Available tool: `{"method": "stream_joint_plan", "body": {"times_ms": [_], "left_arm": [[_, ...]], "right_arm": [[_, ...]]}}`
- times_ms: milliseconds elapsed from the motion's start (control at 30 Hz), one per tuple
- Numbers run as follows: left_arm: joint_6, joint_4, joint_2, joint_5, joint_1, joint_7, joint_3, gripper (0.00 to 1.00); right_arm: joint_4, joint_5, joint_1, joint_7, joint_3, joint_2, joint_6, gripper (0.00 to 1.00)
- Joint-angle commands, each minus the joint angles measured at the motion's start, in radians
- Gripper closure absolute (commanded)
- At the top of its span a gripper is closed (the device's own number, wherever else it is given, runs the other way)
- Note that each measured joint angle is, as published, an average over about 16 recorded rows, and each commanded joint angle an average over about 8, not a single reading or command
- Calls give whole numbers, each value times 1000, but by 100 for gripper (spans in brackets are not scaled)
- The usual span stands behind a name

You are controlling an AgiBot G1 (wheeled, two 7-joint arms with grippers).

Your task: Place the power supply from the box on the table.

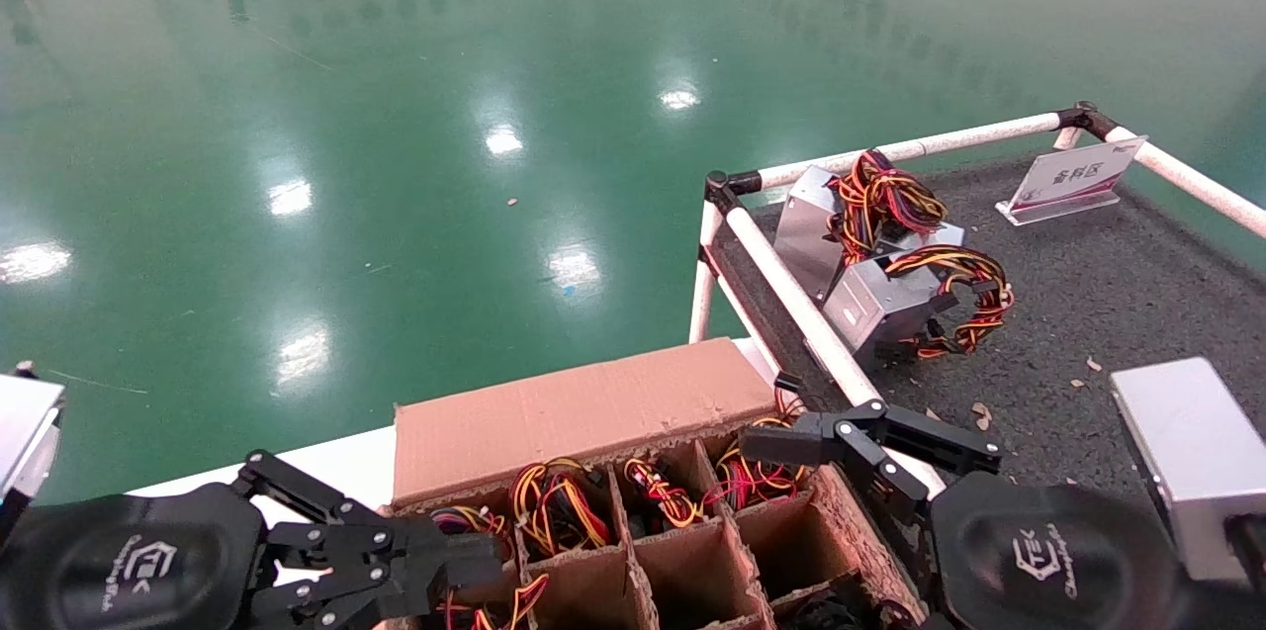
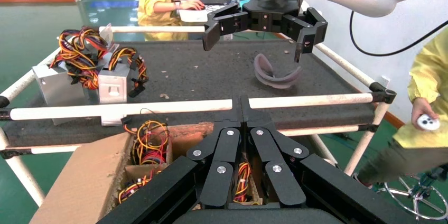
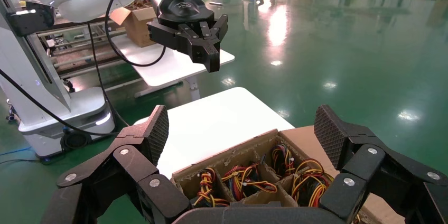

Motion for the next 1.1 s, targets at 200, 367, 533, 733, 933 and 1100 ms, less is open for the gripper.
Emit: {"method": "stream_joint_plan", "body": {"times_ms": [200, 367, 533, 733, 933, 1100], "left_arm": [[0, 0, 0, 0, 0, 0, 0, 5], [0, 0, 0, 0, 0, 0, 0, 0], [0, 0, 0, 0, 0, 0, 0, 0], [0, 0, 0, 0, 0, 0, 0, 0], [0, 0, 0, 0, 0, 0, 0, 0], [0, 0, 0, 0, 0, 0, 0, 0]], "right_arm": [[0, 0, 0, 0, 0, 0, 0, 0], [0, 0, 0, 0, 0, 0, 0, 0], [-9, -6, -5, -4, 4, 21, -4, 0], [-57, -40, -31, -34, 18, 94, -13, 0], [-102, -116, -41, -63, 5, 108, 24, 0], [-111, -188, -37, -71, -28, 73, 63, 0]]}}
